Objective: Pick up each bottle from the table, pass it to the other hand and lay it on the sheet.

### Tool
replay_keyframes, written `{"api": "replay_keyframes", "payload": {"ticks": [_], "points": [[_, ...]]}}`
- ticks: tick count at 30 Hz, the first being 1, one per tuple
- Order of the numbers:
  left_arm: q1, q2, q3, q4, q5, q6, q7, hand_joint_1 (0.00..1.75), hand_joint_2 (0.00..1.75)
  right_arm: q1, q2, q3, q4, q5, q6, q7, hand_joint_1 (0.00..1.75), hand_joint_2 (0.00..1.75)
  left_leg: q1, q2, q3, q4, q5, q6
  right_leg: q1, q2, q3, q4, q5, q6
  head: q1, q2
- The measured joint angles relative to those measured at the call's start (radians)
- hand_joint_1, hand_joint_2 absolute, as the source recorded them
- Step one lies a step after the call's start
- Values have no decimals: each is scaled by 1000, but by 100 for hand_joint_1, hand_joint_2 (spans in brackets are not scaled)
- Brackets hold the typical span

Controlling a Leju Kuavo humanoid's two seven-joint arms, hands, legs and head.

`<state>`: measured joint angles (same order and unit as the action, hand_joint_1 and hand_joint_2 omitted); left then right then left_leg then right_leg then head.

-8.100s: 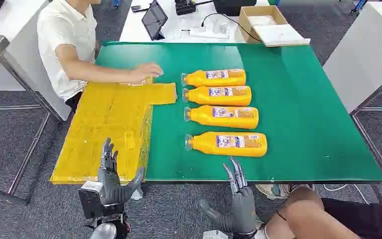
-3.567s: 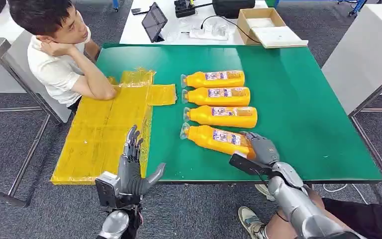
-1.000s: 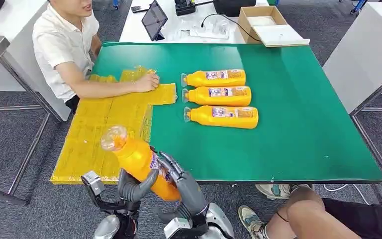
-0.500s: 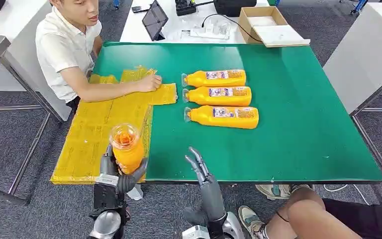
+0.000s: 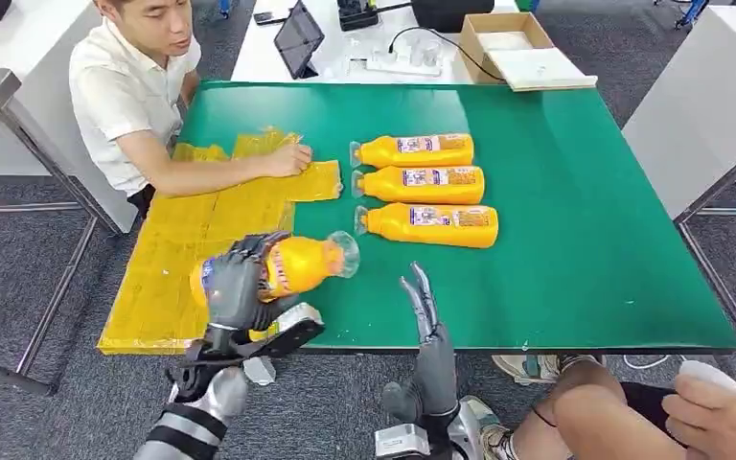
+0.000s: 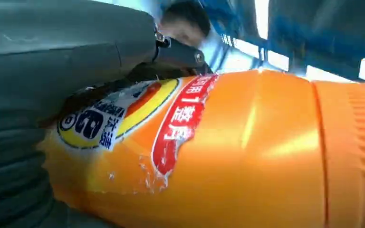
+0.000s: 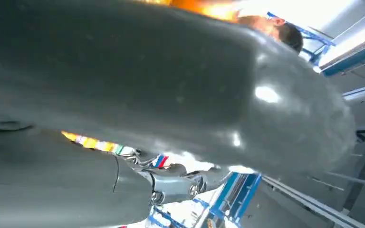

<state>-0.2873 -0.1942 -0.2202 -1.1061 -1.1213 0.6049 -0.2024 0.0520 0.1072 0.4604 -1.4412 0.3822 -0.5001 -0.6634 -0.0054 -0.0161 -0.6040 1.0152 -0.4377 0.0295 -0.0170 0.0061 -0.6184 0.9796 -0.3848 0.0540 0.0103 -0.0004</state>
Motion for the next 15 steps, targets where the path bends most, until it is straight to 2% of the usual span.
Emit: {"api": "replay_keyframes", "payload": {"ticks": [5, 10, 15], "points": [[-156, 16, -40, 219, -115, -73, 139, 175, 175, 0, 12, -8, -11, -5, 53, 0, 0, 0, 0, 0, 0, 0, 0, 0, 0, 0, 0, 0, 0, 0, 0, 0], [-275, 24, -58, 417, -132, -179, 184, 175, 175, -1, 24, -13, -11, -11, 83, 2, 0, 0, 0, 1, 0, 0, 0, 0, 0, 0, 0, 1, 0, 0, 0, 0], [-346, 29, -58, 551, -106, -255, 210, 175, 175, -5, 27, -20, -9, -22, 104, 4, 0, 0, 0, 1, -1, 0, 0, 0, 0, 0, 0, 1, 0, 0, 0, 0]]}}
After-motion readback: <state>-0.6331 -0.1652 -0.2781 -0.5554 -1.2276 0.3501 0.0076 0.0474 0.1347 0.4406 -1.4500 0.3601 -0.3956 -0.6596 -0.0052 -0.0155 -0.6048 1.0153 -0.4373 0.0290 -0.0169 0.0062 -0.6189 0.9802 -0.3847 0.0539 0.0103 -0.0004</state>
